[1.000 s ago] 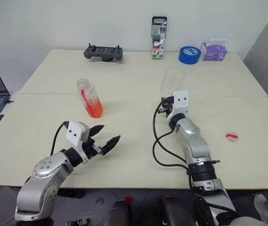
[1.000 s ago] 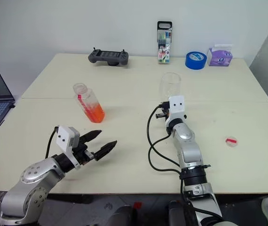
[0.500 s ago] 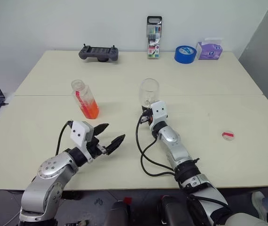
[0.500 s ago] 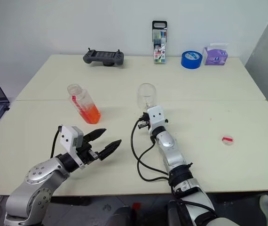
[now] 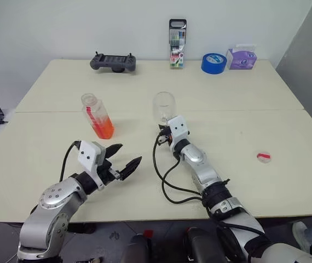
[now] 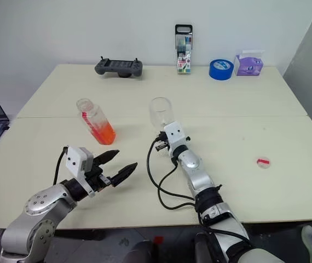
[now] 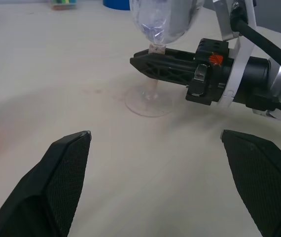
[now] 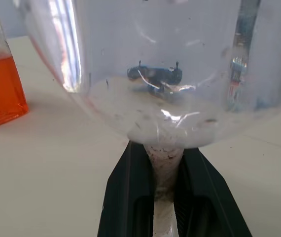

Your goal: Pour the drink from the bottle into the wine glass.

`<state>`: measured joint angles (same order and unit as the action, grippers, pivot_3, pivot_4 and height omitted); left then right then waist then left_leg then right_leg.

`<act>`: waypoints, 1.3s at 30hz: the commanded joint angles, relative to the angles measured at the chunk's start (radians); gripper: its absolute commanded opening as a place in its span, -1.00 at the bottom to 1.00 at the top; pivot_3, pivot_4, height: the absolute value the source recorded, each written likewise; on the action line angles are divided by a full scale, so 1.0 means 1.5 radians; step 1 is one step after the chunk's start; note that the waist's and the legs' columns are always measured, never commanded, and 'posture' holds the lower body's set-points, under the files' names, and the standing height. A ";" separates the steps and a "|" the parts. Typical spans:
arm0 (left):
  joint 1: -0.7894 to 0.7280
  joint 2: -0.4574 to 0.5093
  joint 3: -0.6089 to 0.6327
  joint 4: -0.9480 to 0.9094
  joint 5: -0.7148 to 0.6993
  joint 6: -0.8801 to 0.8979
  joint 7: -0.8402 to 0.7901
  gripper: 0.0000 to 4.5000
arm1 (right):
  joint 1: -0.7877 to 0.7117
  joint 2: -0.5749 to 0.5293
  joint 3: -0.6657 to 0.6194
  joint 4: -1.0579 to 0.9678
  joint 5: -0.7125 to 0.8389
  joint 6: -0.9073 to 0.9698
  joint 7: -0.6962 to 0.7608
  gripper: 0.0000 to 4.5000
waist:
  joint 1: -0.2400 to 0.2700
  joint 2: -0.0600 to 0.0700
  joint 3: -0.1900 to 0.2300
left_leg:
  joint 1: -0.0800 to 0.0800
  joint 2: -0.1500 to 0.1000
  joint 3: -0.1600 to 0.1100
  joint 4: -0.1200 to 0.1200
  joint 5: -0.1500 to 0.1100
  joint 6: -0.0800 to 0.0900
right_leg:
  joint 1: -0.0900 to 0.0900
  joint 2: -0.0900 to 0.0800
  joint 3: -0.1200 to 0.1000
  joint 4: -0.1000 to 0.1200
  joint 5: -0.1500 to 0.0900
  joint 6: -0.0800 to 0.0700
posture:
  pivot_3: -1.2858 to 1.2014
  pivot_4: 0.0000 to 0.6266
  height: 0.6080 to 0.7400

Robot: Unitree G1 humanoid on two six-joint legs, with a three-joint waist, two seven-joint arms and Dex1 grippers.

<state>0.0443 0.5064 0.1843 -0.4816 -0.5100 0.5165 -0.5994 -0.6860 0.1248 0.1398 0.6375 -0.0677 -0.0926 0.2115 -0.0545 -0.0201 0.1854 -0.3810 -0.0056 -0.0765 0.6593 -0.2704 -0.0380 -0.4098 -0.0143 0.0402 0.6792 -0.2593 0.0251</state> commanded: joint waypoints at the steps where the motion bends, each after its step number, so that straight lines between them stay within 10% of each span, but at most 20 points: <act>1: -0.011 0.007 -0.008 -0.013 -0.001 -0.002 -0.002 1.00 | -0.018 -0.002 -0.012 0.014 0.014 0.042 0.003 -0.59 | -0.001 0.000 0.000 | 0.000 0.000 0.000 0.000 0.000 0.000 | 0.000 0.000 0.000 0.000 0.000 0.000 | 0.03 -0.52 1.00; 12: -0.007 0.003 -0.009 0.026 0.028 -0.041 0.004 1.00 | 0.050 -0.042 0.004 -0.152 0.017 0.111 0.032 0.99 | 0.000 0.000 0.000 | -0.001 0.000 0.000 0.000 0.000 0.000 | 0.000 0.000 0.000 0.000 0.000 0.000 | 0.03 -0.52 1.00; 25: -0.032 -0.071 0.078 0.179 0.128 -0.204 0.153 1.00 | 0.265 -0.368 -0.066 -0.789 0.186 0.522 0.280 0.99 | 0.015 0.000 0.000 | -0.001 -0.001 0.000 0.000 0.000 0.000 | 0.000 -0.002 0.000 -0.002 -0.002 0.003 | 0.03 -0.52 1.00; 32: -0.085 -0.013 0.100 0.240 0.109 -0.226 0.092 1.00 | -0.130 -0.474 -0.172 -0.804 0.456 0.869 0.345 0.99 | 0.014 -0.003 0.000 | -0.001 0.000 -0.001 -0.002 0.000 0.000 | 0.000 0.000 -0.004 -0.003 0.000 0.000 | 0.03 -0.52 1.00; 39: -0.130 0.004 0.087 0.215 0.115 -0.183 0.101 1.00 | -0.211 -0.464 -0.146 -0.760 0.496 0.917 0.313 0.99 | 0.019 -0.003 0.000 | -0.005 -0.002 -0.002 -0.007 0.000 0.000 | -0.002 -0.004 -0.004 -0.009 0.000 -0.001 | 0.03 -0.52 1.00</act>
<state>-0.1278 0.4944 0.3156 -0.1130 -0.3434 0.2356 -0.4596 -0.9778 -0.5671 -0.0783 -0.4952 0.6605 1.2959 0.6888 -0.0255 -0.0246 0.1852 -0.3900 -0.0081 -0.0793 0.6484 -0.2705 -0.0377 -0.4130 -0.0197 0.0347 0.6640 -0.2590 0.0243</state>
